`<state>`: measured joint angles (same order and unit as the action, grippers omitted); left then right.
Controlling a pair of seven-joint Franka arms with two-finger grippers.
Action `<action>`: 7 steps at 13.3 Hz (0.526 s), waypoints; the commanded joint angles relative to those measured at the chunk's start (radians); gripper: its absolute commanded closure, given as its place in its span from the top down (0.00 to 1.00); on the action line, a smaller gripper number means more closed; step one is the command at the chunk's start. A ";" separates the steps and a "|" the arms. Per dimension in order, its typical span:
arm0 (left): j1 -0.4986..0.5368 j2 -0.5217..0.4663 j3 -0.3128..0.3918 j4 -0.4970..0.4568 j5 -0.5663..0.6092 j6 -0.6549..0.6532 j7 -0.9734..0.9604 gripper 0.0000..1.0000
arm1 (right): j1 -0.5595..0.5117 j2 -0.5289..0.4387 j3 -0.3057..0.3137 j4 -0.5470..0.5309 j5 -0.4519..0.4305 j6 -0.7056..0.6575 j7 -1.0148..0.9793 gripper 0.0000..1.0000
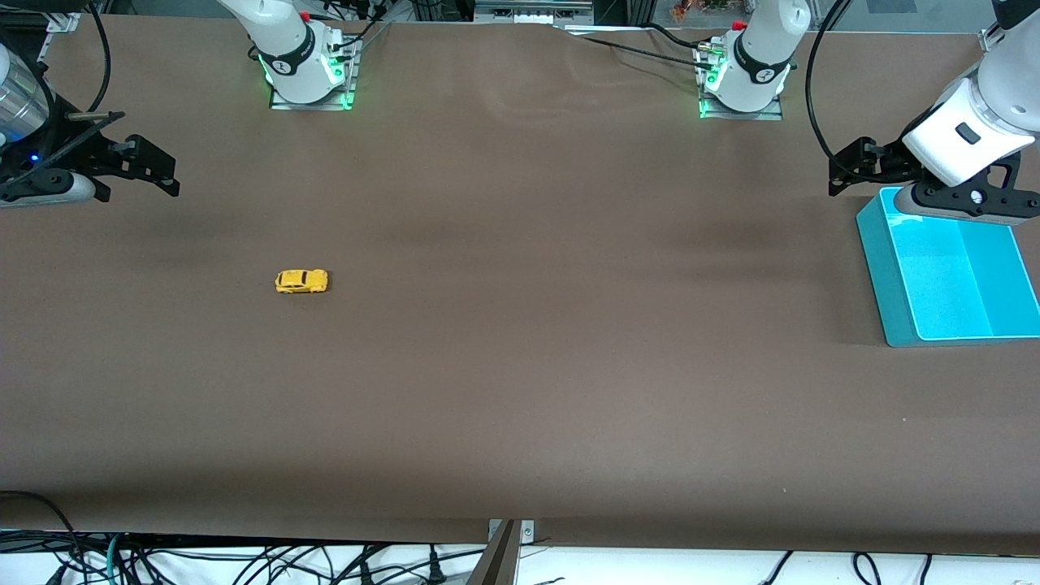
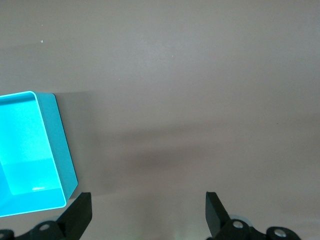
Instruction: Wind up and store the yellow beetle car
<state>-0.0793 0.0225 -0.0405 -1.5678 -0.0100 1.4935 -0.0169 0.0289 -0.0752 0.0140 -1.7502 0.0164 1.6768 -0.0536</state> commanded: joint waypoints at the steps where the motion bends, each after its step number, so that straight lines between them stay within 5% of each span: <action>1: 0.004 0.010 -0.002 0.020 -0.005 -0.002 0.002 1.00 | -0.007 -0.008 0.007 0.021 0.007 -0.028 0.005 1.00; 7: 0.003 0.010 -0.004 0.022 -0.005 -0.001 0.000 1.00 | -0.007 -0.012 0.007 0.021 0.007 -0.031 0.000 1.00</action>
<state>-0.0797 0.0228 -0.0418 -1.5678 -0.0100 1.4935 -0.0169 0.0289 -0.0796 0.0140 -1.7451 0.0164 1.6707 -0.0536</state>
